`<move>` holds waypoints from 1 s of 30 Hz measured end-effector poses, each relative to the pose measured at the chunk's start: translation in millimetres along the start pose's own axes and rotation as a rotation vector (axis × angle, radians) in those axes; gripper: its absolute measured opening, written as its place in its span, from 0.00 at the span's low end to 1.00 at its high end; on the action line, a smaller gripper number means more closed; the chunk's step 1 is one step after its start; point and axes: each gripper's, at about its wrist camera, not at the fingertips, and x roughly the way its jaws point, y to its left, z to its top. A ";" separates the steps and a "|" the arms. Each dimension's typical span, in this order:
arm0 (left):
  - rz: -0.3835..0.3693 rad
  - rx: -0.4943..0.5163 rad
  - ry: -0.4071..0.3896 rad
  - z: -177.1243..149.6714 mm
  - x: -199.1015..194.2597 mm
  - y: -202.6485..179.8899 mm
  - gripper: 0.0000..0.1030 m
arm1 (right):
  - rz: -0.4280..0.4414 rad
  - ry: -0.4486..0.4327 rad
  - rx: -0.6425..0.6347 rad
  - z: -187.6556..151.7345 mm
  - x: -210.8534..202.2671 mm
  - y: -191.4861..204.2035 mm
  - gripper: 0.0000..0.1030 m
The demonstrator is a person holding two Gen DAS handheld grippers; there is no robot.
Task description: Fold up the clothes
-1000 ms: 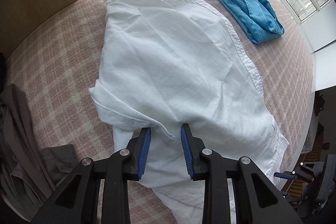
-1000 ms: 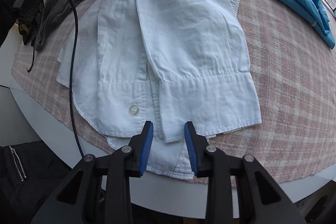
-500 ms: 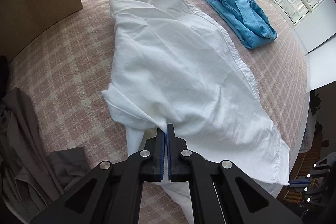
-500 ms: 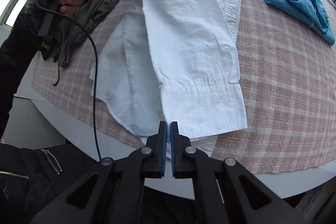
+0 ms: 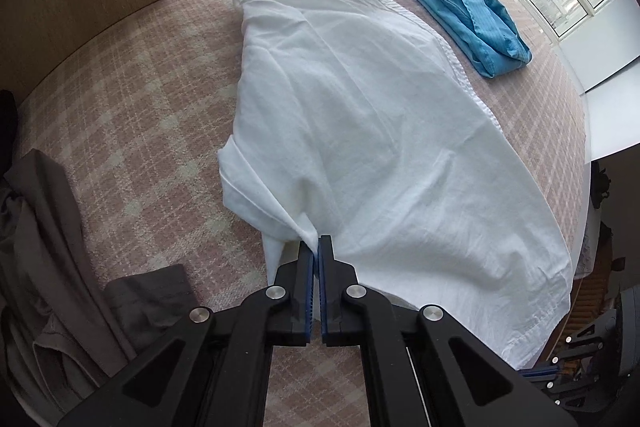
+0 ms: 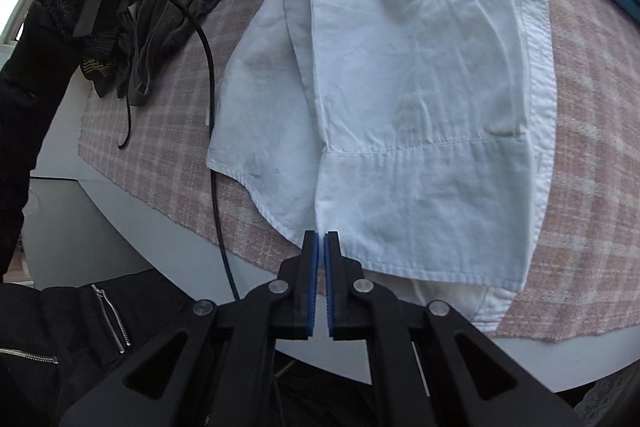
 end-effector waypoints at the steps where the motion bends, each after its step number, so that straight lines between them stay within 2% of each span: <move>1: -0.010 -0.008 0.001 0.1 -1.6 1.1 0.02 | 0.002 -0.006 -0.007 1.3 -5.3 1.4 0.04; 4: -0.046 -0.003 -0.005 -0.9 -12.6 2.8 0.03 | 0.026 -0.037 -0.004 5.6 -28.9 0.8 0.04; 7: -0.050 0.035 0.004 -3.8 -22.0 4.5 0.09 | 0.057 -0.057 0.002 5.9 -42.5 -0.7 0.04; 10: -0.039 0.035 0.029 -6.7 -20.8 11.1 0.15 | 0.063 -0.027 0.005 3.0 -28.3 -1.9 0.05; 14: -0.032 -0.009 0.051 -11.7 -16.3 22.7 0.15 | 0.095 0.044 -0.007 0.5 -3.5 -8.4 0.05; 17: -0.071 -0.058 0.039 -16.2 -26.3 25.7 0.19 | 0.058 0.071 0.009 -6.0 -1.3 -15.0 0.05; 20: -0.113 -0.063 0.027 -16.1 -37.2 13.3 0.25 | 0.036 0.042 0.011 -4.4 -17.2 -19.3 0.06; 21: -0.116 -0.054 0.024 -14.5 -39.1 6.0 0.25 | 0.019 0.028 0.009 -2.3 -23.7 -19.4 0.09; 23: -0.100 -0.028 0.022 -10.3 -38.5 -9.4 0.32 | 0.002 -0.001 0.001 0.4 -38.0 -21.3 0.19; 25: -0.070 -0.012 0.031 -6.8 -33.2 -19.7 0.33 | 0.000 -0.024 -0.003 3.1 -50.5 -24.0 0.27; 27: -0.044 -0.013 0.053 -5.1 -24.4 -22.9 0.33 | -0.002 -0.050 0.009 3.0 -61.5 -28.7 0.28; 30: -0.022 -0.033 0.077 -8.3 -15.6 -19.6 0.33 | -0.057 -0.105 0.060 1.8 -75.1 -43.5 0.28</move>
